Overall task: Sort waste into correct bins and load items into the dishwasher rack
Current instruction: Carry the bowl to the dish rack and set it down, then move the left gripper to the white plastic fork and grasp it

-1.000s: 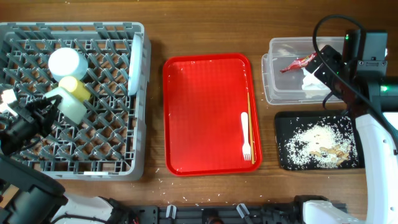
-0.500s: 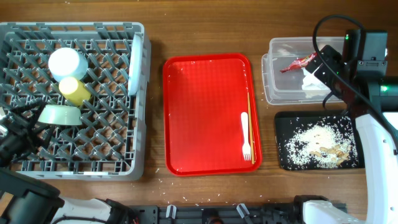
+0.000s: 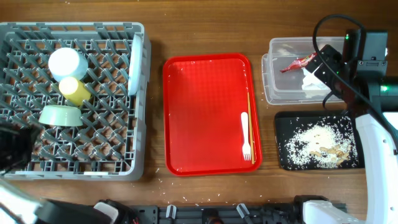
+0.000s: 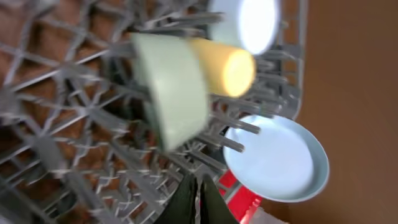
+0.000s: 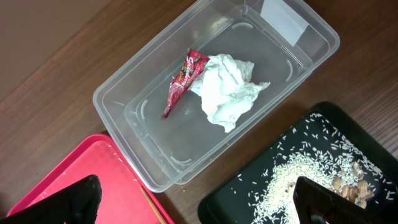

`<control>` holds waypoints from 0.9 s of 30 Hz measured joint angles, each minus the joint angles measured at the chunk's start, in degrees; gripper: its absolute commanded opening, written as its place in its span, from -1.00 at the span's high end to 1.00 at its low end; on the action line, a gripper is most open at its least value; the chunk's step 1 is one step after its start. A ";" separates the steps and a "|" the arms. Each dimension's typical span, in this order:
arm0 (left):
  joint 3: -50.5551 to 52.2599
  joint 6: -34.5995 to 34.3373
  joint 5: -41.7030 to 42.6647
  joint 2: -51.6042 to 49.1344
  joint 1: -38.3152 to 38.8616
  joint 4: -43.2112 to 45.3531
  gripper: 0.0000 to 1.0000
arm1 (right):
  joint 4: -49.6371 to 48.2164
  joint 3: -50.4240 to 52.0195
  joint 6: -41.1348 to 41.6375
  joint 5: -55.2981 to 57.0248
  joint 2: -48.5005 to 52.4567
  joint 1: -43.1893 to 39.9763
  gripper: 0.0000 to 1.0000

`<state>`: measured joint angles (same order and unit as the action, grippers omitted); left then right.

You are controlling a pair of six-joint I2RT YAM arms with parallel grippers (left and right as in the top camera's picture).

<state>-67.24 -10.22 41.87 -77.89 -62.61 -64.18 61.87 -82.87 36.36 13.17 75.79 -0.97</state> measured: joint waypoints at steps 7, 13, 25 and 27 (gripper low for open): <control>0.02 -12.50 -13.97 0.22 22.40 17.18 0.92 | -0.13 0.00 0.00 0.00 0.07 0.00 -0.99; 0.02 -18.18 -31.12 -8.46 30.53 16.59 0.92 | -0.15 0.00 0.00 0.00 0.07 0.00 -1.00; 0.02 -23.65 -44.59 -8.96 23.08 3.69 0.92 | -0.11 0.00 0.00 0.00 0.07 0.00 -1.00; 0.02 -24.83 -43.41 -8.52 21.00 2.62 0.92 | -0.13 0.00 0.00 0.00 0.07 0.00 -0.99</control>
<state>-67.22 -35.05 -1.54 -86.41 -41.60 -61.56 61.73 -82.87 36.36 13.17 75.85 -0.97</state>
